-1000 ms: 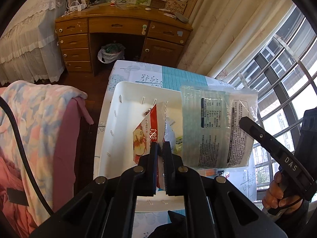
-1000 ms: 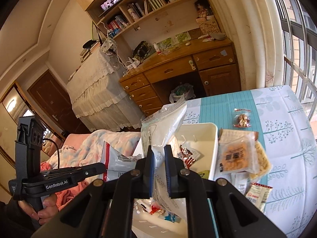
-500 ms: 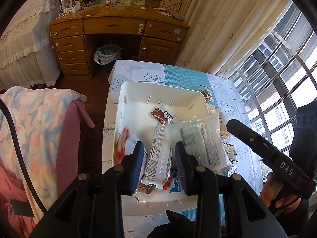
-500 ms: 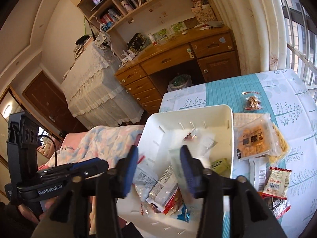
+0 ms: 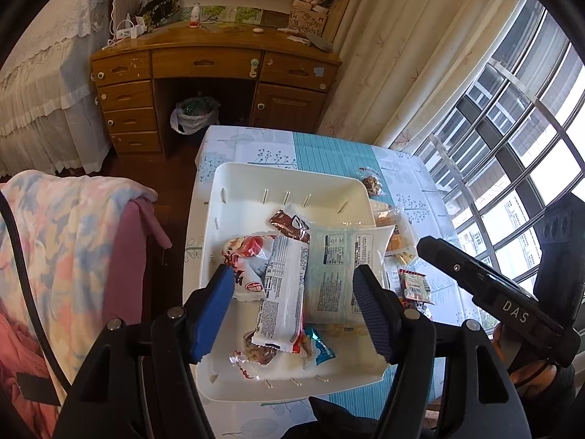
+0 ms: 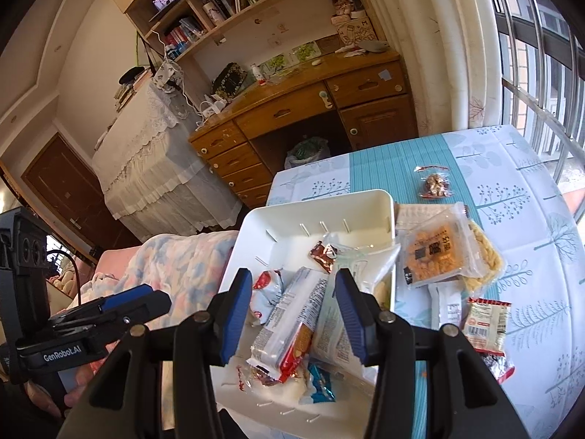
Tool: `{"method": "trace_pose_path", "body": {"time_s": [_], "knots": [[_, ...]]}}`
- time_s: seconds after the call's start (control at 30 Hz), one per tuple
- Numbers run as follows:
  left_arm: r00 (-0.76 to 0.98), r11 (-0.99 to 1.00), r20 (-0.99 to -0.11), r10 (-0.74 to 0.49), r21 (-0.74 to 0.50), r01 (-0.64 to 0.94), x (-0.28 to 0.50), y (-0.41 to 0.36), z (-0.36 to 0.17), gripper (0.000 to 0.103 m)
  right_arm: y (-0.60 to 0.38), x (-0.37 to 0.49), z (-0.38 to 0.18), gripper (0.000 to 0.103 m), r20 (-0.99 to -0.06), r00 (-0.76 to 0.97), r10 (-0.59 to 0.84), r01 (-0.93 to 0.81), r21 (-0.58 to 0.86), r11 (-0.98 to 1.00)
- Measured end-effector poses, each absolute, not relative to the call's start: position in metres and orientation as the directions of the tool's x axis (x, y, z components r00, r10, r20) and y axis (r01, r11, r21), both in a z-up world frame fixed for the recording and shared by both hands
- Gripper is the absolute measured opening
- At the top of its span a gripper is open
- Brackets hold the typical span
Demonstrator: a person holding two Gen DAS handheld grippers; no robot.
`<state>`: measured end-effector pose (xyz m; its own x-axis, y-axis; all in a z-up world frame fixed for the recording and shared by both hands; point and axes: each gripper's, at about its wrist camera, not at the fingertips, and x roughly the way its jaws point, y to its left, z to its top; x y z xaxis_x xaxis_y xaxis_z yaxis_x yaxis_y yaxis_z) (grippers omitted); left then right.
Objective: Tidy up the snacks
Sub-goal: 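Withdraw both grippers from the tray toward the remaining snacks on the cloth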
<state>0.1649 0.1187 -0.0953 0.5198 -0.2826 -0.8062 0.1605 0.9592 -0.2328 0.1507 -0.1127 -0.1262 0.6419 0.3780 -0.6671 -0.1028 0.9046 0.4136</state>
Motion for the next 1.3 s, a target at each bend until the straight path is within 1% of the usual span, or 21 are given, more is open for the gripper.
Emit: {"method": "trace_pose_path", "body": {"time_s": [0.13, 0.17, 0.2, 0.23, 0.47, 0.53, 0.6, 0.77, 0.83, 0.93, 1.13, 1.3], "knots": [[0.547, 0.962, -0.791, -0.274, -0.228, 0.151, 0.158, 0.113, -0.090, 0.070, -0.120, 0.142, -0.125, 0.050, -0.681, 0.644, 0.349, -0.093, 0.383, 0.919], [0.553, 0.962, -0.788, -0.271, -0.227, 0.149, 0.155, 0.110, -0.089, 0.071, -0.123, 0.140, -0.125, 0.052, -0.684, 0.643, 0.344, -0.091, 0.377, 0.922], [0.554, 0.963, -0.788, -0.268, -0.224, 0.147, 0.154, 0.108, -0.089, 0.072, -0.125, 0.138, -0.125, 0.057, -0.687, 0.643, 0.339, -0.089, 0.372, 0.924], [0.555, 0.965, -0.789, -0.263, -0.219, 0.147, 0.152, 0.106, -0.088, 0.072, -0.128, 0.135, -0.126, 0.061, -0.690, 0.643, 0.333, -0.087, 0.366, 0.927], [0.552, 0.965, -0.791, -0.264, -0.222, 0.143, 0.139, 0.080, -0.088, 0.072, -0.148, 0.116, -0.129, 0.063, -0.713, 0.635, 0.298, -0.094, 0.311, 0.946], [0.549, 0.964, -0.792, -0.267, -0.225, 0.144, 0.134, 0.071, -0.089, 0.072, -0.153, 0.110, -0.129, 0.067, -0.717, 0.637, 0.282, -0.097, 0.289, 0.952], [0.546, 0.964, -0.794, -0.267, -0.225, 0.145, 0.130, 0.062, -0.090, 0.072, -0.160, 0.104, -0.130, 0.068, -0.720, 0.640, 0.270, -0.104, 0.267, 0.958], [0.534, 0.962, -0.801, -0.271, -0.223, 0.155, 0.121, 0.037, -0.092, 0.076, -0.179, 0.086, -0.136, 0.069, -0.727, 0.650, 0.221, -0.110, 0.198, 0.974], [0.524, 0.962, -0.807, -0.272, -0.219, 0.162, 0.118, 0.026, -0.095, 0.077, -0.188, 0.080, -0.139, 0.071, -0.727, 0.654, 0.208, -0.111, 0.180, 0.977], [0.501, 0.962, -0.822, -0.271, -0.213, 0.171, 0.116, 0.009, -0.100, 0.078, -0.201, 0.073, -0.144, 0.077, -0.731, 0.657, 0.187, -0.108, 0.154, 0.982], [0.450, 0.957, -0.849, -0.276, -0.199, 0.210, 0.118, -0.026, -0.111, 0.082, -0.222, 0.060, -0.159, 0.081, -0.745, 0.648, 0.155, -0.112, 0.108, 0.988], [0.396, 0.950, -0.875, -0.278, -0.187, 0.251, 0.126, -0.055, -0.123, 0.082, -0.231, 0.052, -0.176, 0.082, -0.764, 0.633, 0.124, -0.135, 0.049, 0.990]]}}
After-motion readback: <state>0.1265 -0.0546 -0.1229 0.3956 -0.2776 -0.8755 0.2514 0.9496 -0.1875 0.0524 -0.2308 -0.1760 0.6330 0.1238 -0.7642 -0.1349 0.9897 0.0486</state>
